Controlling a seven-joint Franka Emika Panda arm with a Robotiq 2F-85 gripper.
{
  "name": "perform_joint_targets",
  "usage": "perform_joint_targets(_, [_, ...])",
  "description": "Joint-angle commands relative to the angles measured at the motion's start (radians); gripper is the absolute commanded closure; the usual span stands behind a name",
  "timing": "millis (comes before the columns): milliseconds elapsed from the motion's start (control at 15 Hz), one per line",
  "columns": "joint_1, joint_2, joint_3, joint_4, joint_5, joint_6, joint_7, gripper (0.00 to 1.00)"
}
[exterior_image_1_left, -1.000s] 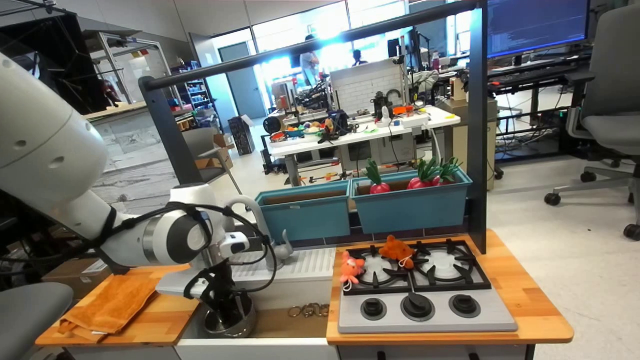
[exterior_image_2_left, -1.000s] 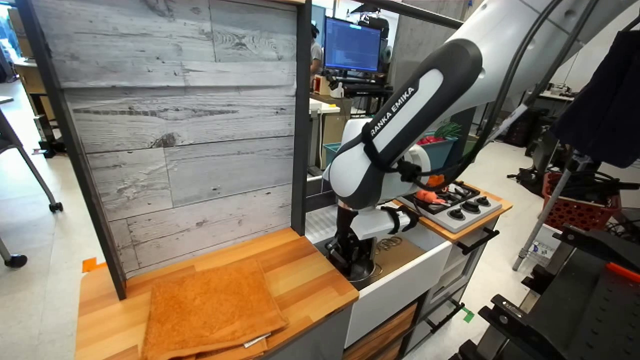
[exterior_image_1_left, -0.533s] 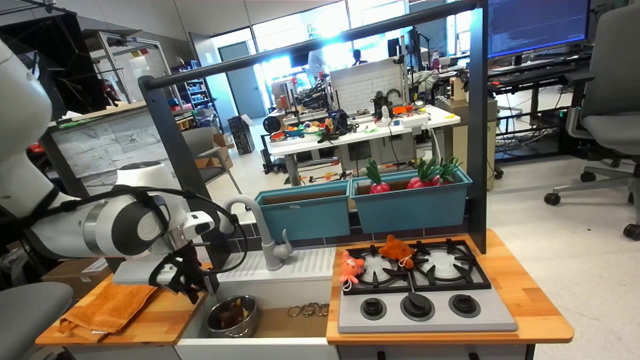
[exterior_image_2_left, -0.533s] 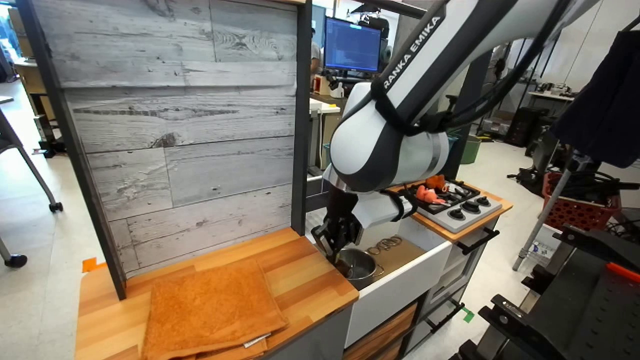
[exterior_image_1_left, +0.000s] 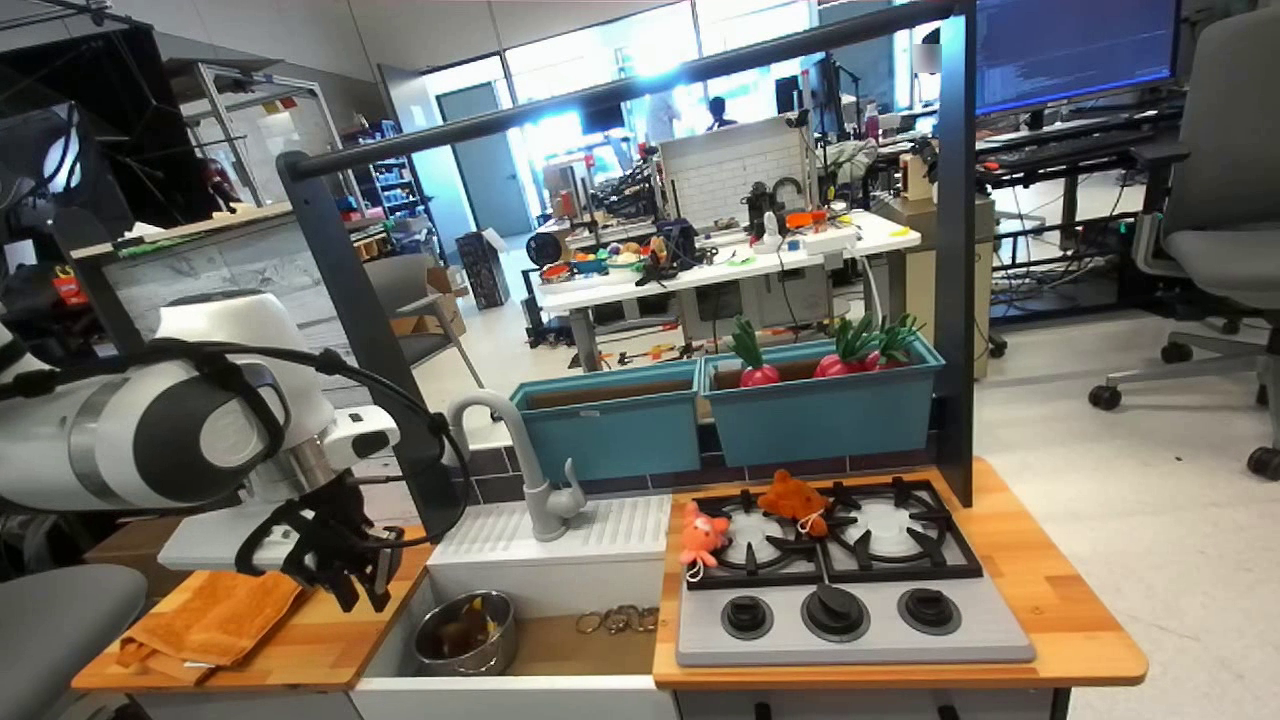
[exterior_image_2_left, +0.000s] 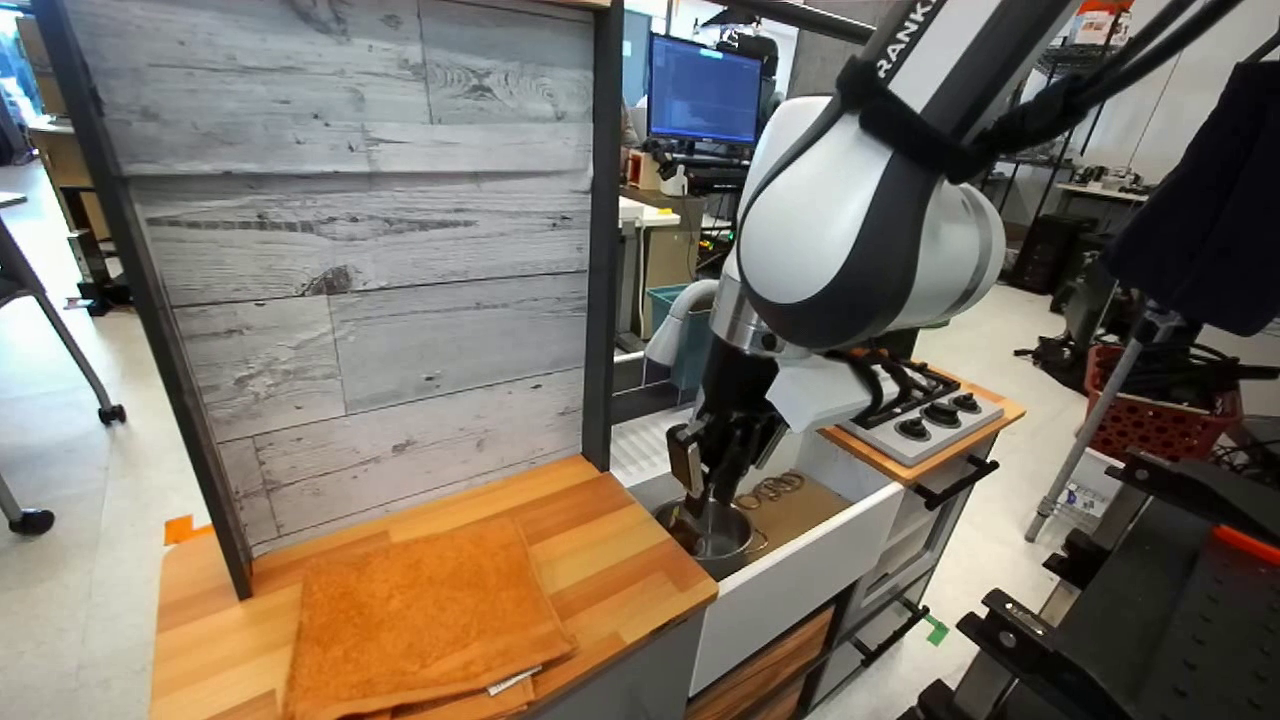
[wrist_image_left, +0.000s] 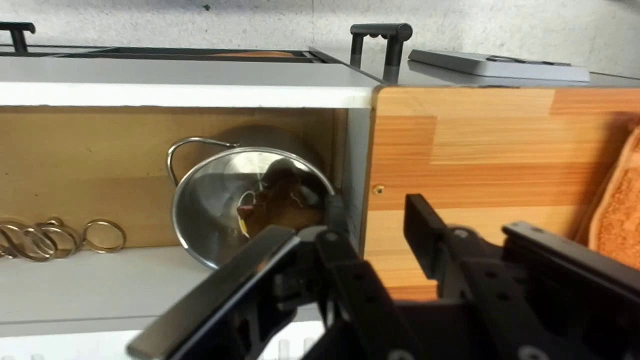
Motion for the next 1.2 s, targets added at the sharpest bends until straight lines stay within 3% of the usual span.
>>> perform_joint_targets(0, [-0.018,0.015,0.005,0.028,-0.003,-0.010,0.007,0.34])
perform_joint_targets(133, [-0.006,0.045,-0.024,0.090,0.003,-0.026,0.042,0.27])
perform_joint_targets(400, [-0.052,0.134,-0.043,0.253,0.046,-0.117,0.119,0.01])
perform_joint_targets(600, [-0.089,0.206,-0.031,0.358,0.070,-0.215,0.132,0.00])
perform_joint_targets(800, [-0.080,0.270,-0.041,0.416,0.070,-0.276,0.146,0.00])
perform_joint_targets(1000, [-0.074,0.318,-0.038,0.459,0.069,-0.316,0.153,0.25])
perform_joint_targets(1067, [-0.073,0.332,-0.036,0.473,0.068,-0.319,0.152,0.42])
perform_joint_targets(1133, [-0.070,0.343,-0.035,0.486,0.067,-0.323,0.153,0.45])
